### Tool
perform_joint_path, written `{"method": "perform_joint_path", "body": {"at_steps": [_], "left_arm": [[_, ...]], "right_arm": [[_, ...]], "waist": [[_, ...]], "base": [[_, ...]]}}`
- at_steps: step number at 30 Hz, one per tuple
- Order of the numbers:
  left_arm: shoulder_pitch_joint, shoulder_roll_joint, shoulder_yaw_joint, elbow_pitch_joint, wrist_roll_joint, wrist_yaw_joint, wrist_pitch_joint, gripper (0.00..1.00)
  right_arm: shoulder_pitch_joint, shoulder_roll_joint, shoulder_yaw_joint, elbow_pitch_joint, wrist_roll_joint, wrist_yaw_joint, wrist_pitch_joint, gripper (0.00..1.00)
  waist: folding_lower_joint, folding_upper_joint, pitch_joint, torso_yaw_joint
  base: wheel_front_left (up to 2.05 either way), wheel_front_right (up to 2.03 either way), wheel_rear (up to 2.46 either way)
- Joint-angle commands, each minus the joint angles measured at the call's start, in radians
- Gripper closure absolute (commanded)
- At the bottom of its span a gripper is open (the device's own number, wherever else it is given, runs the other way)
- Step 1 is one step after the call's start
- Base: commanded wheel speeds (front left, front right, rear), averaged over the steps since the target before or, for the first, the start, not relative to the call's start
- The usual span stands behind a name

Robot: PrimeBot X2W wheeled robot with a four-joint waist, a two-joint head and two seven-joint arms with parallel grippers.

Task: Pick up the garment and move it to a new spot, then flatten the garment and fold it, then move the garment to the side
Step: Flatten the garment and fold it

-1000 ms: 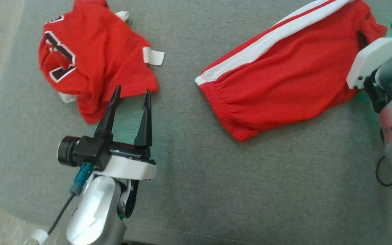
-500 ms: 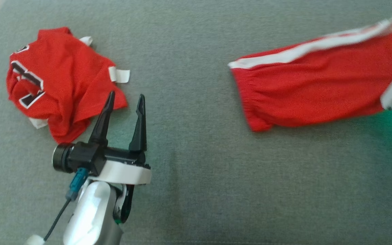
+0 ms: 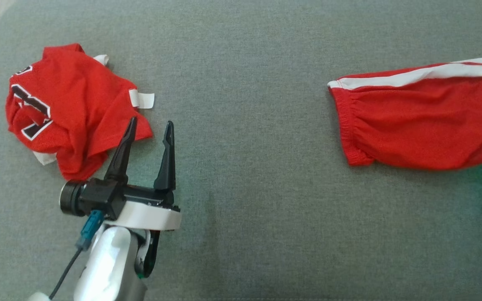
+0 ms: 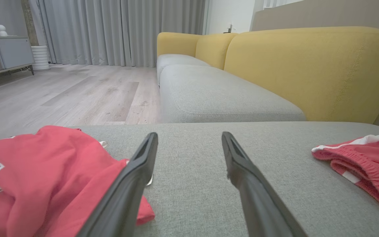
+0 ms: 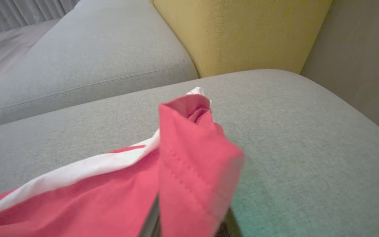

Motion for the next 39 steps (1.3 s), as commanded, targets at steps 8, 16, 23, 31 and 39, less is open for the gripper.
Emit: {"method": "perform_joint_path", "body": {"at_steps": [8, 16, 23, 31, 39], "left_arm": [[0.026, 0.005, 0.057, -0.025, 0.015, -0.001, -0.005, 0.0], [0.06, 0.005, 0.063, -0.027, 0.014, 0.004, -0.005, 0.0], [0.084, 0.005, 0.064, -0.029, 0.01, 0.006, -0.005, 0.0], [0.105, 0.005, 0.062, -0.029, 0.008, 0.007, -0.005, 0.0], [0.111, 0.005, 0.056, -0.03, 0.007, 0.013, -0.005, 0.0]], "right_arm": [[-0.01, 0.06, 0.043, -0.057, 0.011, -0.001, -0.057, 1.0], [0.002, 0.154, 0.129, -0.146, 0.07, -0.001, -0.073, 1.0], [0.036, 0.239, 0.228, -0.234, 0.119, -0.001, -0.06, 1.0], [0.084, 0.297, 0.325, -0.269, 0.133, -0.001, -0.032, 1.0], [0.17, 0.313, 0.468, -0.214, 0.081, -0.001, -0.006, 1.0]], "waist": [[0.0, 0.0, -0.059, 0.0], [0.0, 0.0, -0.125, 0.007], [0.0, 0.0, -0.157, 0.031], [0.0, 0.0, -0.172, 0.054], [0.0, 0.0, -0.177, 0.059]], "base": [[0.0, 0.0, 0.0], [0.0, 0.0, 0.0], [0.0, 0.0, 0.0], [0.0, 0.0, 0.0], [0.0, 0.0, 0.0]]}}
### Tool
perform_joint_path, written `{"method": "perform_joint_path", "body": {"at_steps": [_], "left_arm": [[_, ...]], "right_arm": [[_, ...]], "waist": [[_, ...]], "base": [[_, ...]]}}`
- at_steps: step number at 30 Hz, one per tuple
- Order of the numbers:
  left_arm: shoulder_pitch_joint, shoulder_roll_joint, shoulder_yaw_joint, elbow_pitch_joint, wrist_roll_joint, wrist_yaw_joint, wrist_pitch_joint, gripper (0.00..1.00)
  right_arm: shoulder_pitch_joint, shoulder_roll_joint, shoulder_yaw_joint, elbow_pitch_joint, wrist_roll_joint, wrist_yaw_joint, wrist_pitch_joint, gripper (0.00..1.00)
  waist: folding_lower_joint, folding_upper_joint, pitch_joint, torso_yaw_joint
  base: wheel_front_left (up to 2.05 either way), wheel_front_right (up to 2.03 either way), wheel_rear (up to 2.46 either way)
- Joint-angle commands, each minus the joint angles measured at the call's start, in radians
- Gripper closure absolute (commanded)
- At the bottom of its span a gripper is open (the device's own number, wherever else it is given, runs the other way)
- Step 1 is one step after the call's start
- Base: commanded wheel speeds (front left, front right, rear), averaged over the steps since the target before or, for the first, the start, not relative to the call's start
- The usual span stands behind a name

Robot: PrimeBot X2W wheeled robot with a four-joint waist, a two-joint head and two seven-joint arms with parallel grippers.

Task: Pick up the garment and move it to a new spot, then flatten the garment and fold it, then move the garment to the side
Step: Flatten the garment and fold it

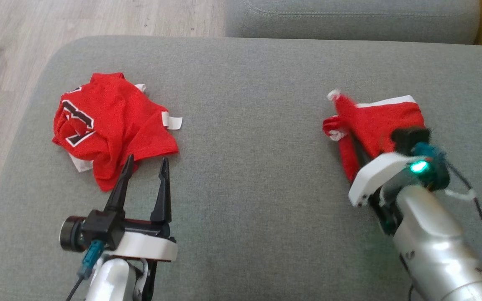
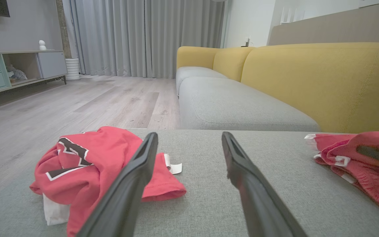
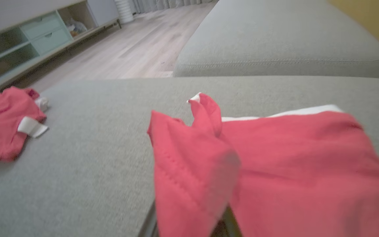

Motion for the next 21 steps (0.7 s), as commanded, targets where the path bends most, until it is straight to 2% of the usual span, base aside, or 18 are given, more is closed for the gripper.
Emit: {"method": "perform_joint_path", "body": {"at_steps": [1, 5, 6, 7, 10, 15, 21], "left_arm": [[-0.012, 0.004, 0.03, -0.035, -0.001, 0.005, -0.005, 0.0], [-0.011, 0.004, 0.028, -0.034, -0.002, 0.005, -0.005, 0.0], [-0.011, 0.004, 0.028, -0.033, -0.002, 0.004, -0.005, 0.0], [-0.011, 0.004, 0.027, -0.032, -0.001, 0.004, -0.005, 0.0], [-0.013, 0.004, 0.029, -0.03, -0.001, 0.005, -0.005, 0.0], [-0.017, 0.004, 0.036, -0.032, 0.001, 0.004, -0.005, 0.0], [-0.024, 0.004, 0.044, -0.039, 0.004, 0.003, -0.005, 0.0]], "right_arm": [[-0.012, 0.014, 0.031, -0.02, -0.015, -0.001, -0.001, 1.0], [0.005, 0.016, 0.1, 0.016, -0.055, -0.001, 0.0, 1.0], [0.005, 0.012, 0.117, 0.025, -0.075, -0.001, -0.008, 0.33], [0.006, 0.013, 0.128, 0.036, -0.086, -0.001, -0.013, 0.0], [0.001, 0.02, 0.157, 0.06, -0.115, -0.001, -0.027, 0.0], [-0.025, 0.032, 0.145, 0.057, -0.131, -0.001, -0.069, 0.0], [-0.032, 0.034, 0.038, -0.043, -0.119, -0.001, -0.101, 0.0]], "waist": [[0.0, 0.0, 0.0, -0.002], [0.0, 0.0, -0.001, -0.012], [0.0, 0.0, -0.002, -0.016], [0.0, 0.0, -0.002, -0.021], [0.0, 0.0, -0.005, -0.038], [0.0, 0.0, -0.014, -0.078], [0.0, 0.0, -0.04, -0.14]], "base": [[0.0, 0.0, 0.0], [0.0, 0.0, 0.0], [0.0, 0.0, 0.0], [0.0, 0.0, 0.0], [0.0, 0.0, 0.0], [0.0, 0.0, 0.0], [0.0, 0.0, 0.0]]}}
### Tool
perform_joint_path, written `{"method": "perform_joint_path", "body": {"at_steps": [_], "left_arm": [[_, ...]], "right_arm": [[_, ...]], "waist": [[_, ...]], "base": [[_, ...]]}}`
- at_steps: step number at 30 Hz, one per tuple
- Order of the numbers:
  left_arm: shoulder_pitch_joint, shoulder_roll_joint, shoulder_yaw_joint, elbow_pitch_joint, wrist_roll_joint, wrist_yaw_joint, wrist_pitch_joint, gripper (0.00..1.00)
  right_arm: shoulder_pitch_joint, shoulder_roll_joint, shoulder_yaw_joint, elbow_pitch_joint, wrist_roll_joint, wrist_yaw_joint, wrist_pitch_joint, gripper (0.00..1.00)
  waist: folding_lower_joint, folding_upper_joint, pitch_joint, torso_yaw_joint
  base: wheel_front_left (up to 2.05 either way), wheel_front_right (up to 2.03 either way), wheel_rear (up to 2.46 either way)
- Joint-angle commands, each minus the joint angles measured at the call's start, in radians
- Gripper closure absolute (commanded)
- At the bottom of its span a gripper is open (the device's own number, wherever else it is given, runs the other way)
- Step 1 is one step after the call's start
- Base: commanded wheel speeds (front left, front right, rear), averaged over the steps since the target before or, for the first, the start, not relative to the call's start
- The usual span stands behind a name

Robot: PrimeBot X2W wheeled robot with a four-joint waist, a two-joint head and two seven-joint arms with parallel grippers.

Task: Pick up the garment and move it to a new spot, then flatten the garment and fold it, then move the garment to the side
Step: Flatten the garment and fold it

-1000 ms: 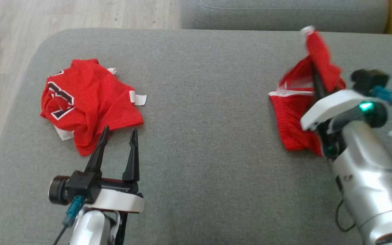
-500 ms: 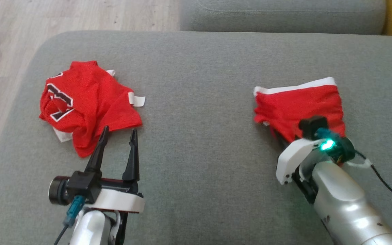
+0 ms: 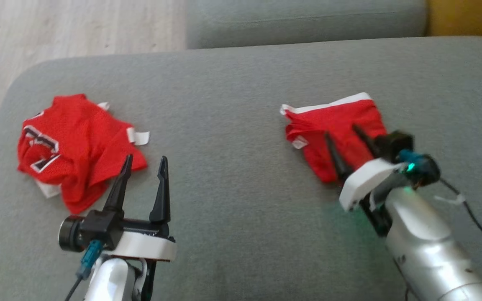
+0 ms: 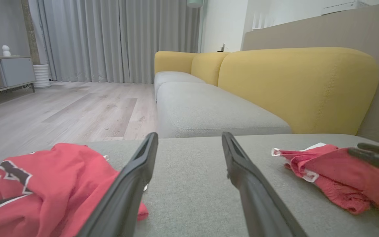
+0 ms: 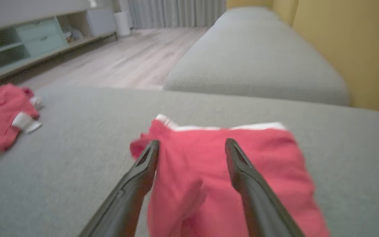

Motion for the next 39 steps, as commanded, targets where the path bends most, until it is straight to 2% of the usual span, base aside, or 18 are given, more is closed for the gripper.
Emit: {"method": "perform_joint_path", "body": {"at_steps": [1, 8, 14, 18, 23, 24, 25, 26, 29, 33, 39], "left_arm": [[-0.025, 0.004, 0.043, -0.041, 0.004, 0.004, -0.005, 0.0], [-0.028, 0.004, 0.048, -0.058, 0.009, 0.002, -0.005, 0.0], [-0.023, 0.004, 0.038, -0.058, 0.011, -0.003, -0.005, 0.0], [-0.025, 0.004, 0.032, -0.059, 0.008, -0.005, -0.005, 0.0], [-0.04, 0.004, 0.021, -0.059, 0.009, -0.009, -0.005, 0.0], [-0.044, 0.004, 0.018, -0.059, 0.009, -0.01, -0.005, 0.0], [-0.048, 0.004, 0.016, -0.059, 0.009, -0.011, -0.005, 0.0], [-0.054, 0.004, 0.013, -0.059, 0.009, -0.012, -0.005, 0.0], [-0.075, 0.004, 0.003, -0.065, 0.01, -0.016, -0.005, 0.0], [-0.1, 0.004, 0.003, -0.088, -0.007, -0.014, -0.005, 0.0], [-0.128, 0.004, -0.007, -0.082, 0.004, -0.024, -0.005, 0.0]], "right_arm": [[-0.037, 0.012, -0.042, -0.079, -0.001, -0.001, -0.019, 0.0], [0.095, 0.02, -0.273, -0.345, -0.088, -0.001, -0.02, 0.0], [0.233, 0.042, -0.393, -0.505, -0.143, -0.001, -0.021, 0.0], [0.3, 0.046, -0.411, -0.58, -0.126, -0.001, -0.021, 0.0], [0.3, 0.046, -0.404, -0.615, -0.133, -0.001, -0.018, 0.0], [0.291, 0.046, -0.405, -0.619, -0.136, -0.001, -0.014, 0.18], [0.281, 0.046, -0.409, -0.622, -0.14, -0.001, -0.01, 0.82], [0.271, 0.046, -0.41, -0.625, -0.146, -0.001, -0.004, 1.0], [0.229, 0.047, -0.424, -0.617, -0.112, -0.001, 0.022, 1.0], [0.157, 0.047, -0.457, -0.585, -0.147, -0.001, 0.05, 1.0], [0.053, 0.047, -0.486, -0.426, -0.231, -0.001, 0.085, 1.0]], "waist": [[0.0, 0.0, -0.018, -0.039], [0.0, 0.0, -0.03, -0.102], [0.0, 0.0, -0.019, -0.125], [0.0, 0.0, 0.0, -0.129], [0.0, 0.0, 0.031, -0.112], [0.0, 0.0, 0.039, -0.105], [0.0, 0.0, 0.049, -0.097], [0.0, 0.0, 0.06, -0.087], [0.0, 0.0, 0.1, -0.052], [0.0, 0.0, 0.158, -0.002], [0.0, 0.0, 0.222, 0.056]], "base": [[0.0, 0.0, 0.0], [0.0, 0.0, 0.0], [0.0, 0.0, 0.0], [0.0, 0.0, 0.0], [0.0, 0.0, 0.0], [0.0, 0.0, 0.0], [0.0, 0.0, 0.0], [0.0, 0.0, 0.0], [0.0, 0.0, 0.0], [0.0, 0.0, 0.0], [0.0, 0.0, 0.0]]}}
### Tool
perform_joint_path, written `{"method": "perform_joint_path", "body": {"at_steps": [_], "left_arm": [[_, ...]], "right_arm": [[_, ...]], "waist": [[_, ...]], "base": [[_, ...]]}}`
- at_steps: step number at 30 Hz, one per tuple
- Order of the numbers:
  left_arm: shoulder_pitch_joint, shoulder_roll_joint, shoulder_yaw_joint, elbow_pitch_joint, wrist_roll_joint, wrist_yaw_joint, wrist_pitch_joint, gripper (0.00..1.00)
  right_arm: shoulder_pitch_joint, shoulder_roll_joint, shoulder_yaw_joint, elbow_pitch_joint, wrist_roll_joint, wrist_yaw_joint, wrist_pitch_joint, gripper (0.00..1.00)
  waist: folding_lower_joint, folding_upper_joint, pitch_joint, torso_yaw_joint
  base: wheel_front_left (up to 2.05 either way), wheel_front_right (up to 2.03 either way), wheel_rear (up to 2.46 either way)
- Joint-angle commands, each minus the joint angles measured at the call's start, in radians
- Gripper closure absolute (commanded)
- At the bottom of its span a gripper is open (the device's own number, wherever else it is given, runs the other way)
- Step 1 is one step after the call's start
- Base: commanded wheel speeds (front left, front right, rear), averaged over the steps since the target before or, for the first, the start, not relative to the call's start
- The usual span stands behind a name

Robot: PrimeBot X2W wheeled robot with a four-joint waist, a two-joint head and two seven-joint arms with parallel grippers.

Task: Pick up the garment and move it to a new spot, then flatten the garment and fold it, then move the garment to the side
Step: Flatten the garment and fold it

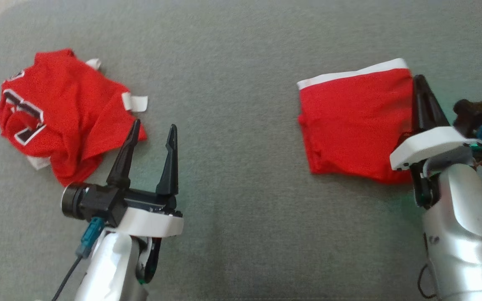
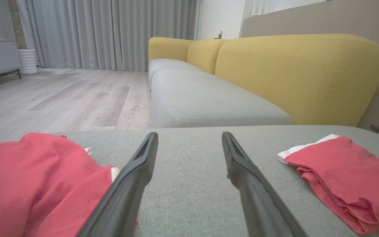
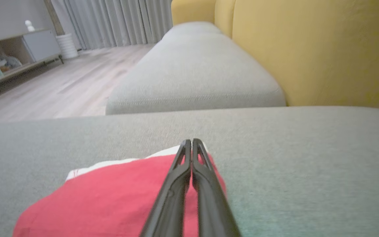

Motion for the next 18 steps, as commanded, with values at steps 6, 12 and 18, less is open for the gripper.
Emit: {"method": "perform_joint_path", "body": {"at_steps": [6, 12, 18], "left_arm": [[-0.057, 0.004, 0.019, -0.026, 0.003, -0.007, -0.005, 0.0], [-0.061, 0.004, 0.017, -0.02, -0.005, -0.001, -0.005, 0.0], [-0.049, 0.004, 0.02, -0.017, -0.009, 0.002, -0.005, 0.0]], "right_arm": [[-0.135, -0.004, -0.037, 0.22, -0.109, -0.001, 0.033, 1.0], [-0.205, -0.003, -0.079, 0.33, -0.169, -0.001, -0.063, 1.0], [-0.219, 0.002, 0.038, 0.308, -0.06, -0.001, -0.102, 1.0]], "waist": [[-0.0002, 0.0, 0.064, 0.061], [-0.0002, 0.0, 0.048, 0.068], [-0.0002, 0.0, 0.02, 0.061]], "base": [[0.0, 0.0, 0.0], [0.0, 0.0, 0.0], [0.0, 0.0, 0.0]]}}
